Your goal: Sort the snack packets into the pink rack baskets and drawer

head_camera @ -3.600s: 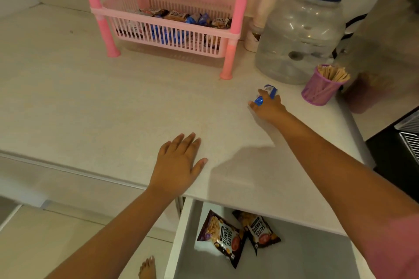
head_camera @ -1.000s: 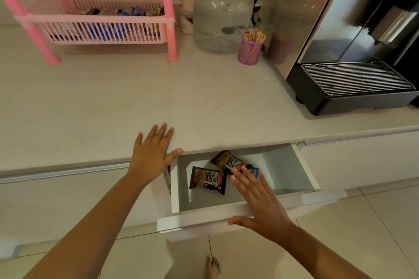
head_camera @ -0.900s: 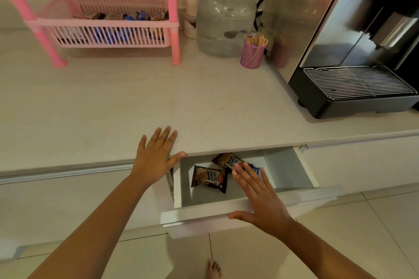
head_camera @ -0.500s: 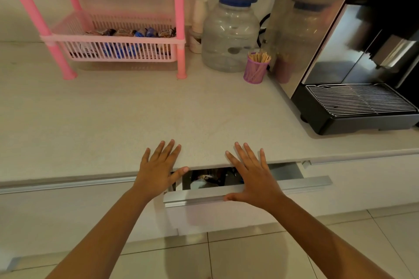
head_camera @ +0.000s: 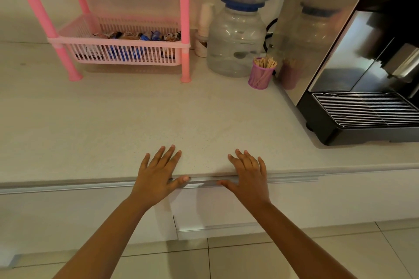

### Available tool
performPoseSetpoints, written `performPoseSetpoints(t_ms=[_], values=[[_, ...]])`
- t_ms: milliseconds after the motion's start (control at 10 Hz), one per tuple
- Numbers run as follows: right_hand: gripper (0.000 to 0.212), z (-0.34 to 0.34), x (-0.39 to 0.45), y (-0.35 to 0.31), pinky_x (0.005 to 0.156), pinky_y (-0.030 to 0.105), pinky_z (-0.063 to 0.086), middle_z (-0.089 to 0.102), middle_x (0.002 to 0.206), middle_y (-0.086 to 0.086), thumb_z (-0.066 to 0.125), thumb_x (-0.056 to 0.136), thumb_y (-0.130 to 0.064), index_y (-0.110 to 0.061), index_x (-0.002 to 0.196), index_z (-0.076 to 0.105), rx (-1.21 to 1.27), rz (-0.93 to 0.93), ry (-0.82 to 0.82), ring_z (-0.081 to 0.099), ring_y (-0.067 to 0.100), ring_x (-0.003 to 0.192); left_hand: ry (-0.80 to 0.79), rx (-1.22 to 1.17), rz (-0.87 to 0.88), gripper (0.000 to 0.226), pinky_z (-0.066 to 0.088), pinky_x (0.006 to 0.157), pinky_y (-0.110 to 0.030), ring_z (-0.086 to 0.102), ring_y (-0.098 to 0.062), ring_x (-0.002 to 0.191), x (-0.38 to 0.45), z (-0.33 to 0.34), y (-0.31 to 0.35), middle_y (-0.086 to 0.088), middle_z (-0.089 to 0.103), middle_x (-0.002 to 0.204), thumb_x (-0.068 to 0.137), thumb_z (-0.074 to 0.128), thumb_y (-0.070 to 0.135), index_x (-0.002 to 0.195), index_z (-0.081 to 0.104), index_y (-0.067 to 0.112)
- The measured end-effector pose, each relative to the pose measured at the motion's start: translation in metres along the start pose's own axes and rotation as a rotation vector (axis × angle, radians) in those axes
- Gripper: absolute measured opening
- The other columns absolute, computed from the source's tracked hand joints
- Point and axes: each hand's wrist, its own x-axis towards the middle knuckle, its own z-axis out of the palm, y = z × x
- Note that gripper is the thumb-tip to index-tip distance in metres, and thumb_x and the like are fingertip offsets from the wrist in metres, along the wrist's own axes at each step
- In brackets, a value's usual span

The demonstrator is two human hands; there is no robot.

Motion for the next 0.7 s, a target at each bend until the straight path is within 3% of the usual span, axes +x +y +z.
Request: performPoseSetpoints(t_ms=[200,300,400,500,600,700], values=[[0.060,0.008,0.001,-0.008,0.104,0.052,0.036,0.058,0.131,0.005,0.052,0.077,-0.060,-0.020,0.121,0.058,-0.059,0.035,0.114,0.052,0.027,0.124,0.037,0.035,-0.005,0.102,0.001,0.116,-0.045,-0.003,-0.019,0.145,-0.001,0.004,0.001,0.004,0.002,0.157,0.061,-0.023,0.081,0.145,0.004,0.030],[0.058,0.010,0.002,-0.007,0.103,0.052,0.037,0.059,0.131,0.006,0.052,0.078,-0.058,-0.019,0.120,0.058,-0.069,0.036,0.111,0.053,0.027,0.124,0.046,0.024,-0.011,0.101,0.001,0.116,-0.045,-0.003,-0.020,0.145,-0.003,0.004,0.002,0.004,0.002,0.157,0.062,-0.025,0.079,0.145,0.004,0.030],[0.060,0.007,0.000,-0.010,0.103,0.052,0.037,0.059,0.130,0.006,0.040,0.082,-0.060,-0.018,0.121,0.058,-0.107,0.046,0.087,0.053,0.028,0.123,0.031,0.032,0.001,0.099,-0.005,0.116,-0.042,-0.009,-0.018,0.144,-0.002,0.003,-0.003,0.005,-0.005,0.157,0.059,-0.036,0.071,0.144,-0.006,0.031],[0.063,0.004,-0.001,-0.014,0.103,0.053,0.036,0.058,0.131,0.008,0.033,0.083,-0.059,-0.017,0.123,0.058,-0.143,0.067,0.011,0.053,0.028,0.124,0.033,-0.006,0.046,0.098,-0.007,0.116,-0.040,-0.009,-0.019,0.144,-0.004,0.001,-0.003,0.005,-0.006,0.156,0.061,-0.036,0.069,0.145,-0.004,0.030],[0.068,0.000,0.000,-0.017,0.112,0.053,0.024,0.046,0.143,0.004,0.038,0.083,-0.065,-0.020,0.133,0.048,-0.108,0.087,-0.058,0.037,0.024,0.136,0.032,0.036,0.145,0.083,-0.012,0.115,-0.038,-0.001,-0.025,0.144,-0.023,-0.003,-0.022,0.005,-0.006,0.153,0.074,-0.023,0.066,0.145,0.004,0.031],[0.078,-0.002,0.000,-0.017,0.117,0.049,0.006,0.031,0.152,-0.005,0.028,0.078,-0.076,-0.028,0.140,0.035,-0.011,0.093,-0.114,0.019,0.016,0.144,0.111,0.054,0.113,0.074,-0.011,0.115,-0.042,0.004,-0.033,0.143,-0.037,-0.005,-0.042,0.000,-0.003,0.152,0.082,-0.014,0.064,0.144,0.009,0.032]])
